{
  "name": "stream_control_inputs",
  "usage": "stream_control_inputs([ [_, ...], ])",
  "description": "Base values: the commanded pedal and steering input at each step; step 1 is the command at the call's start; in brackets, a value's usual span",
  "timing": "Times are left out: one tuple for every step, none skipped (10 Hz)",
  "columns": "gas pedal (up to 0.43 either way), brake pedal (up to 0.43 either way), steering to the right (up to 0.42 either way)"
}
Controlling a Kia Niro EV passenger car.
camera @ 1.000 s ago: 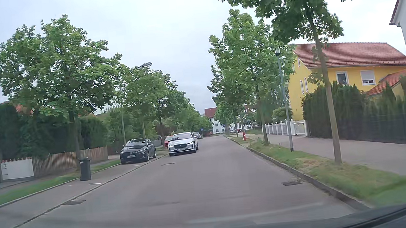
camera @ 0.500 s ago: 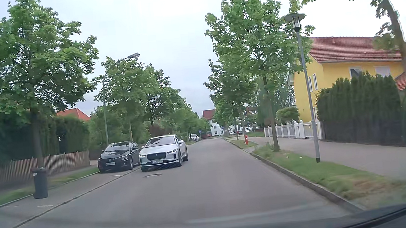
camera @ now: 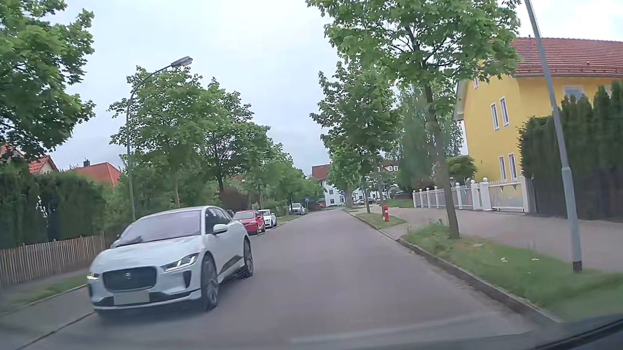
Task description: Follow the waypoints while adhering to traffic rules and regulations
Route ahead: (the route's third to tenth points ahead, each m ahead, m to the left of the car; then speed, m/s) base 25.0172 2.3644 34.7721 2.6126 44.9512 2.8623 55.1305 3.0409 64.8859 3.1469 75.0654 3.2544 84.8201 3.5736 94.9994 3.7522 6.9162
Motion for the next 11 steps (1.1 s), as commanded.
stream_control_inputs([
  [0.098, 0.0, -0.006],
  [0.087, 0.0, -0.008],
  [0.098, 0.0, -0.009],
  [0.11, 0.0, -0.009],
  [0.11, 0.0, -0.009],
  [0.11, 0.0, -0.009],
  [0.11, 0.0, -0.008],
  [0.11, 0.0, -0.007],
  [0.11, 0.0, -0.008],
  [0.11, 0.0, -0.008],
  [0.11, 0.0, -0.008],
])
